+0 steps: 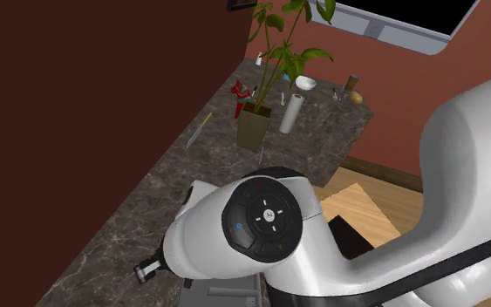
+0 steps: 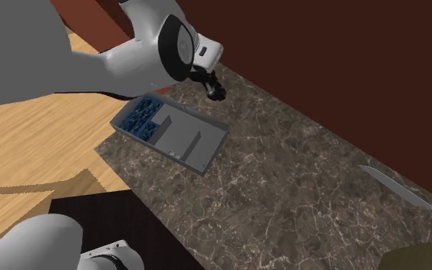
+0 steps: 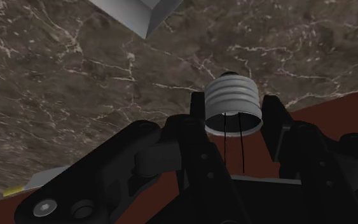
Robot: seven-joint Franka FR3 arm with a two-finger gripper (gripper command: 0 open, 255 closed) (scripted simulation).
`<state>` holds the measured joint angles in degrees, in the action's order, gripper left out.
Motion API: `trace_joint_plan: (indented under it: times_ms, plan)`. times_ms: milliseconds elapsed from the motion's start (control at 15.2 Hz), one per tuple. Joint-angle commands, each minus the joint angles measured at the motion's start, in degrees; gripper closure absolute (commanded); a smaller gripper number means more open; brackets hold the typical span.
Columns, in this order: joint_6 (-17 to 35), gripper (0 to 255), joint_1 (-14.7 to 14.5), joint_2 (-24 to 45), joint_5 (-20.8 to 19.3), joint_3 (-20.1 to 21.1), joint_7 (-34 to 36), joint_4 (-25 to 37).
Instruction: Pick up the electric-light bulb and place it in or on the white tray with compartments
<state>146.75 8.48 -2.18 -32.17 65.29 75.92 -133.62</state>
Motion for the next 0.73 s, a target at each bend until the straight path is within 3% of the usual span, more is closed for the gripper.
trace_joint_plan:
  times_ms: [0,198,660]
  plan:
    - [2.46,255,-2.31,-7.37,9.97,-0.61,-4.56,-4.31]
    - [2.89,255,-10.45,-13.92,18.26,-4.57,-6.93,-8.95]
    - [-0.35,255,-27.27,-24.65,29.40,-9.42,-5.63,-16.70]
